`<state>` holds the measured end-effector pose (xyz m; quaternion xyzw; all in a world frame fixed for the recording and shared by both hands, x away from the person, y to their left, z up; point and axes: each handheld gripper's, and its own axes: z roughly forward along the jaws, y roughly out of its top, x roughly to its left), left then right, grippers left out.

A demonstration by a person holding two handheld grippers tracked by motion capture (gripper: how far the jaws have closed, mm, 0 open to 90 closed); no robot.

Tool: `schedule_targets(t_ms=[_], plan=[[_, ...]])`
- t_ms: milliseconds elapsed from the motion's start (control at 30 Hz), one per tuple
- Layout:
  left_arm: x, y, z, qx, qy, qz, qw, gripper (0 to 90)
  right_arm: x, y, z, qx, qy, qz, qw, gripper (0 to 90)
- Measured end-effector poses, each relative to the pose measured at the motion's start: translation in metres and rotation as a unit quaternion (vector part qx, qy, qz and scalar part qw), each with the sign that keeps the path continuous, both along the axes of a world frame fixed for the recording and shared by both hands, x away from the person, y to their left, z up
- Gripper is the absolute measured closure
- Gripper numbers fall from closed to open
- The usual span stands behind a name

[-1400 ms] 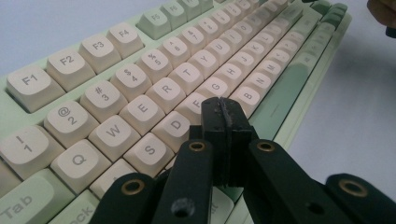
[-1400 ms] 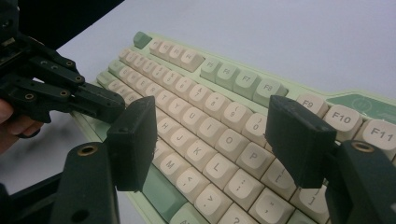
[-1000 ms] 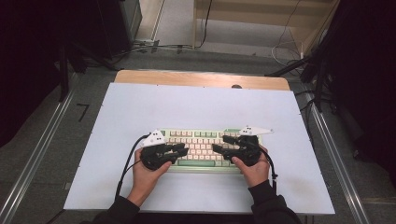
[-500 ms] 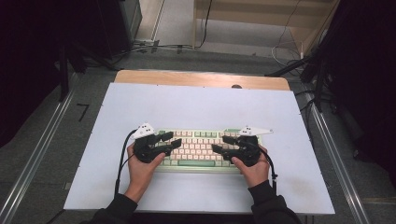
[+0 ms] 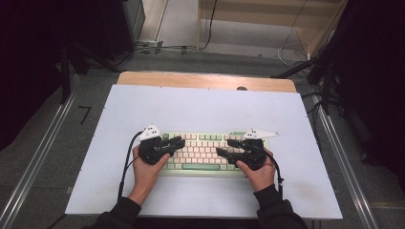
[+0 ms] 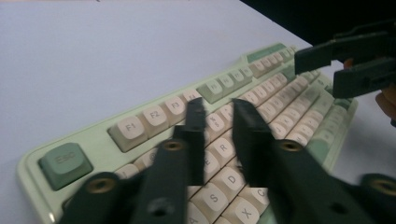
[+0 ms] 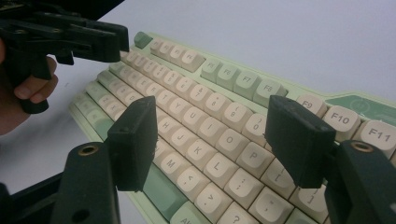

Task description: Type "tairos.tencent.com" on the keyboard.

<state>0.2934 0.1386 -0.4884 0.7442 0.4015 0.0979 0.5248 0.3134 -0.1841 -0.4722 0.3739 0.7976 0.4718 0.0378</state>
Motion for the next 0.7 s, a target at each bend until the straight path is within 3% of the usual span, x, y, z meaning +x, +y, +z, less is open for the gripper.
schedule_targets(t_ms=[33,233,367,700], plan=[[0.001,-0.002,0.0,0.009,-0.002,-0.005,0.9999,90.0,0.0,0.0,0.0,0.0,-0.001,0.001,1.0,32.6],[0.002,-0.015,0.0,0.062,-0.006,-0.009,0.998,90.0,0.0,0.001,-0.001,-0.003,0.001,0.002,1.0,32.6],[0.005,-0.018,-0.003,0.085,-0.005,0.001,0.9964,90.0,0.0,0.002,-0.002,-0.005,0.0,0.004,1.0,32.8],[0.007,-0.02,-0.007,0.1,0.006,-0.003,0.9949,90.0,-0.001,0.002,-0.002,-0.005,0.0,0.005,1.0,32.8]])
